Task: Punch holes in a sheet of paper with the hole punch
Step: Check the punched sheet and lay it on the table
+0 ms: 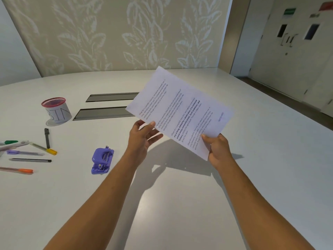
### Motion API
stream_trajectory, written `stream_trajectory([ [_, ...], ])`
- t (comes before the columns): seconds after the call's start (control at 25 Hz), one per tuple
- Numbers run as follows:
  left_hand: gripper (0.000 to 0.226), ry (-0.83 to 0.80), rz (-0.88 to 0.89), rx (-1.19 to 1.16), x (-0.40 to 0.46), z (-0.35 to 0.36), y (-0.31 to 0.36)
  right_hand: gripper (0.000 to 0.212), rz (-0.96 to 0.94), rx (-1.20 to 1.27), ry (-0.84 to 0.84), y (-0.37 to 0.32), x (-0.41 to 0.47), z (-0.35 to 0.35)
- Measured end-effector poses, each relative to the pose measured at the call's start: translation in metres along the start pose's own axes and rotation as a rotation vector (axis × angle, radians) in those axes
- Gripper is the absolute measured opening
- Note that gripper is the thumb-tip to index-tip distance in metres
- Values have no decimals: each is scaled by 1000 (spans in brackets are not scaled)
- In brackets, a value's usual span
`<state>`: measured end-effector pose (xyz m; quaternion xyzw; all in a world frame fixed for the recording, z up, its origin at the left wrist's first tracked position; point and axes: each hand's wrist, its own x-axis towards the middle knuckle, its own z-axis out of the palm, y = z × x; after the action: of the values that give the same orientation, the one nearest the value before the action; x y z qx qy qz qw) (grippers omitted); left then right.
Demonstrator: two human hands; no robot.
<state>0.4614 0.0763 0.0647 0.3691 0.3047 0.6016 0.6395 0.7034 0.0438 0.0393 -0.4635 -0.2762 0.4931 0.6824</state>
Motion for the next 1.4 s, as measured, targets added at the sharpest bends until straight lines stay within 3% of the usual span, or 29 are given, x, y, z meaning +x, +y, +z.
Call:
stream_trajectory([
  [0.16,33,61,3,55,-4,33,-20,37,30,53,45,15,-9,14],
  [0.28,28,179,96,239,-1,44,-23,37,51,57,12,20,-15,14],
  [0.48,31,157,105,340,12,41,-11,34,26,75,51,-8,-4,-11],
  [0.6,33,104,28,411,21,37,-6,26,-7,-81,60,-34,6,-35],
  [0.76,34,81,-90,472,34,34,-17,19,-34,-422,-94,-45,18,-53],
  [0.88,28,92,-135,537,43,32,-29,20,-62,-559,-120,-39,27,-55],
  [1.08,28,150,-208,651,60,24,-49,22,-59,-648,-66,-22,44,-61],
  [1.28,36,302,-190,813,69,26,-66,21,-53,-744,59,-11,59,-62],
  [1.4,40,313,-159,916,75,28,-72,20,-51,-825,117,-8,64,-63],
])
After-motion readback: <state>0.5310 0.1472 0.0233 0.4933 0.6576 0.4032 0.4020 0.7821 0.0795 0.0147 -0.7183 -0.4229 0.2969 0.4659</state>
